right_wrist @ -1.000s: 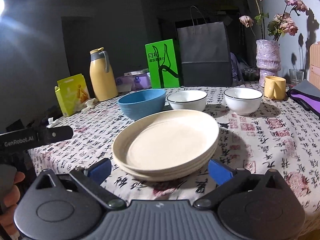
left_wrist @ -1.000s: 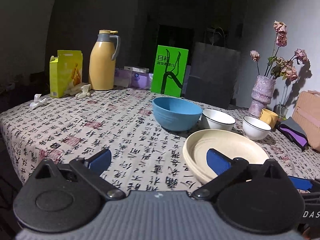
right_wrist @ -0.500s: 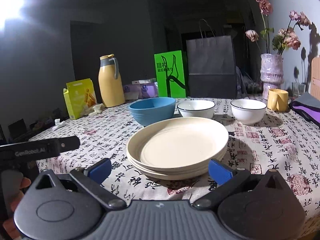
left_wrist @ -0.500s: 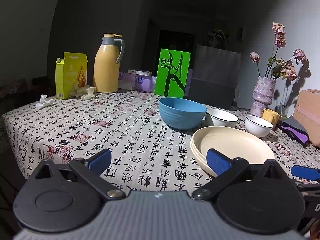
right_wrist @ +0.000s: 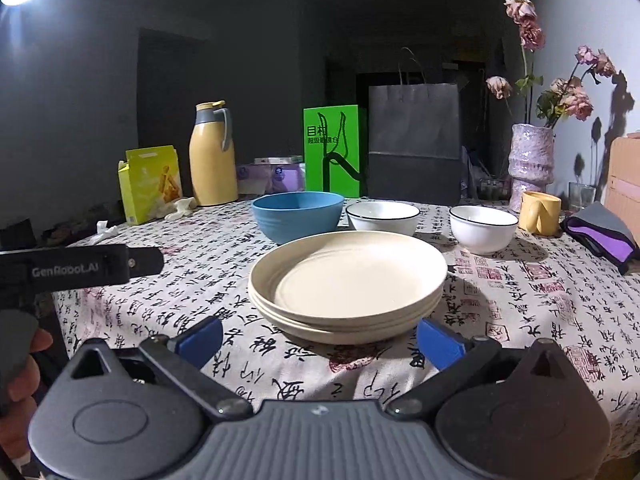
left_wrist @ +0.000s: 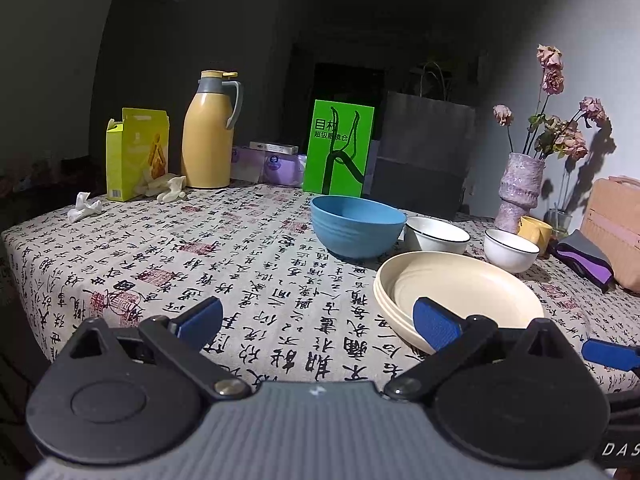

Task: Organize plates and bowls
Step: 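Withdraw both open tools from the three stacked plates, then move both open tools over the plate stack toward the blue bowl, then close both tools on the blue bowl rim, then lift the blue bowl with both tools and carry it toward the yellow box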

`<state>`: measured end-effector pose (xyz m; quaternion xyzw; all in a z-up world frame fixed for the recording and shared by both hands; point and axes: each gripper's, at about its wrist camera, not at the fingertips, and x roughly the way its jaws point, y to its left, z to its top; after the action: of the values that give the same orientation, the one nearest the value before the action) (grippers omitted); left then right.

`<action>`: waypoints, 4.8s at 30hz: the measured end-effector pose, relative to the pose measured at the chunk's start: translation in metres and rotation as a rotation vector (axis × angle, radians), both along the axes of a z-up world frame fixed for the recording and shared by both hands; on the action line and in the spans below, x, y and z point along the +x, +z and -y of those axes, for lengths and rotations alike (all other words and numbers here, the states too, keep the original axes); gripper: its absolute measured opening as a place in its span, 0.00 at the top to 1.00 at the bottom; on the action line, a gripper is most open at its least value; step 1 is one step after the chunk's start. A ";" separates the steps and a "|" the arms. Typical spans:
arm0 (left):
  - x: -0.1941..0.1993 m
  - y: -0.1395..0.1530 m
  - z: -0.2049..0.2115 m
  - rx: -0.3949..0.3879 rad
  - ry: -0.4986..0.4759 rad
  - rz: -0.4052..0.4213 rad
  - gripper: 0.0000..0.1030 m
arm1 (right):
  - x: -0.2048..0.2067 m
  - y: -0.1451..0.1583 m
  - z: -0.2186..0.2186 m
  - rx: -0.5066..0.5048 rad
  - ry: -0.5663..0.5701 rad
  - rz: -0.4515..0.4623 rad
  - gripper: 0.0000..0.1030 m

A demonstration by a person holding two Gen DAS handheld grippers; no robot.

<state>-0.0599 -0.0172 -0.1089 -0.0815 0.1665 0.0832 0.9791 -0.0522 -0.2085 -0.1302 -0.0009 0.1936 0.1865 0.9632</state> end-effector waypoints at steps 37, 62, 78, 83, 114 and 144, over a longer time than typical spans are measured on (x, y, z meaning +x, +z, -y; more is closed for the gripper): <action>0.045 0.004 -0.015 -0.018 -0.030 -0.075 0.00 | 0.072 0.010 0.023 0.103 0.048 -0.088 0.00; 0.136 0.040 -0.052 -0.011 -0.076 -0.084 0.00 | 0.187 0.051 -0.007 0.128 0.114 -0.191 0.00; 0.191 0.050 -0.090 -0.061 -0.123 -0.111 0.00 | 0.257 0.079 -0.051 0.065 0.123 -0.221 0.00; 0.215 0.054 -0.096 -0.089 -0.124 -0.145 0.00 | 0.284 0.085 -0.068 0.024 0.129 -0.243 0.03; 0.324 0.007 -0.093 -0.334 -0.085 -0.470 0.31 | 0.407 0.040 -0.120 -0.192 0.145 -0.437 0.73; 0.321 0.002 -0.088 -0.338 -0.085 -0.463 0.70 | 0.400 0.041 -0.116 -0.180 0.127 -0.424 0.92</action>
<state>0.2611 0.0711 -0.1066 -0.2155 0.4003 0.0294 0.8902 0.3482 -0.0928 -0.0893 -0.0597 0.4069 0.2247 0.8834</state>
